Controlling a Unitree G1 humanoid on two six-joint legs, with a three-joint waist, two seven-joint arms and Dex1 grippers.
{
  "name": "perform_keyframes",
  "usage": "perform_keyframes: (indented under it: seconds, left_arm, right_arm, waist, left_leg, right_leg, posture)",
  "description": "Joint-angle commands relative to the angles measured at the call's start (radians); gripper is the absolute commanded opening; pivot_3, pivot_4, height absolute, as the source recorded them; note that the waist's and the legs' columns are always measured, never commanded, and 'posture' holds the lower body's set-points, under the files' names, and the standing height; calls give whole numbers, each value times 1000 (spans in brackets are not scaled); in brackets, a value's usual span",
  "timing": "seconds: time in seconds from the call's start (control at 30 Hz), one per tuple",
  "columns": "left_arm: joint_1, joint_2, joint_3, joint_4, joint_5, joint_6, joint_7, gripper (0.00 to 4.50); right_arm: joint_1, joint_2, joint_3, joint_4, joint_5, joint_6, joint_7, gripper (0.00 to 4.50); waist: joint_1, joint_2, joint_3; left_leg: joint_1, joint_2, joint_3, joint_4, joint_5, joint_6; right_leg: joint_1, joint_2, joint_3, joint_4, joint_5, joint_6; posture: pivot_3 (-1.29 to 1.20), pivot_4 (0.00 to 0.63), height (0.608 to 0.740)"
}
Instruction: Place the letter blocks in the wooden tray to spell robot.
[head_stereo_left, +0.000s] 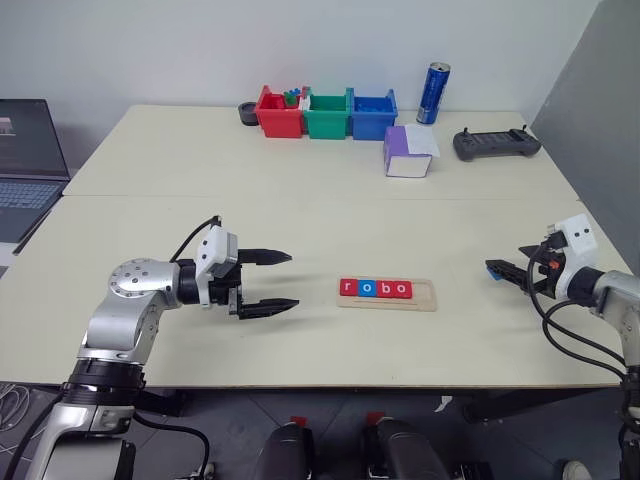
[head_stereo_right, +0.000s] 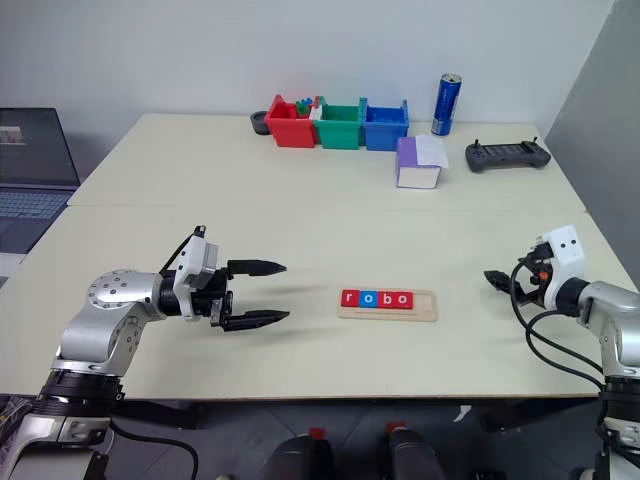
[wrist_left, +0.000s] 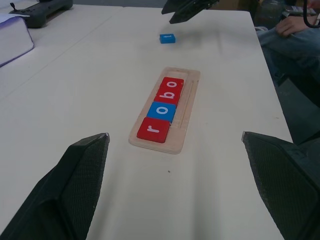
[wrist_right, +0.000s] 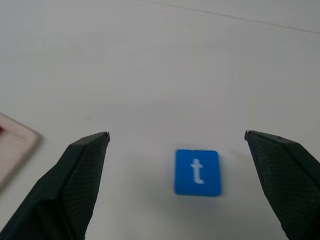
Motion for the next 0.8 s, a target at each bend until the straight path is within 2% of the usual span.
perform_keyframes:
  seconds: [0.03,0.3,0.4,0.63,0.67,0.8]
  left_arm:
    - [-16,6,5,-10,-1,-18,-8,4500]
    - [-5,4,3,-20,-1,-15,-7,4500]
    - [-2,4,4,-22,-2,-15,-6,4500]
    - [-11,4,-1,-8,0,-20,-16,4500]
    - [-13,3,-4,-4,1,-22,-20,4500]
    - [-30,2,-11,13,1,-26,-34,4500]
  right_arm:
    - [-8,23,5,26,-18,-31,-54,4418]
    - [-53,96,40,167,-53,-101,-126,4418]
    - [-41,104,38,182,-53,-120,-139,3863]
    - [27,137,-19,40,-7,-79,-210,1576]
    - [46,150,-31,-2,-1,-63,-236,1451]
    - [144,264,-71,-295,0,27,-404,1464]
  waist:
    - [0,0,0]
    - [-1,0,0]
    - [0,0,0]
    - [0,0,0]
    - [1,0,0]
    - [2,0,0]
  left_leg:
    - [0,0,0,0,0,0]
    - [0,0,1,0,2,-3]
    - [0,0,0,0,2,-3]
    - [0,0,0,0,2,-3]
    - [0,0,0,0,2,-3]
    - [0,0,0,-1,2,-3]
  right_leg:
    - [0,0,0,0,0,0]
    - [0,0,1,0,0,0]
    - [0,0,1,0,0,0]
    - [0,0,1,0,0,0]
    - [0,0,1,0,0,0]
    - [0,0,0,0,0,0]
  posture:
    - [0,150,740]
    - [0,150,740]
    - [0,150,740]
    - [0,150,740]
    - [0,150,740]
    - [0,150,740]
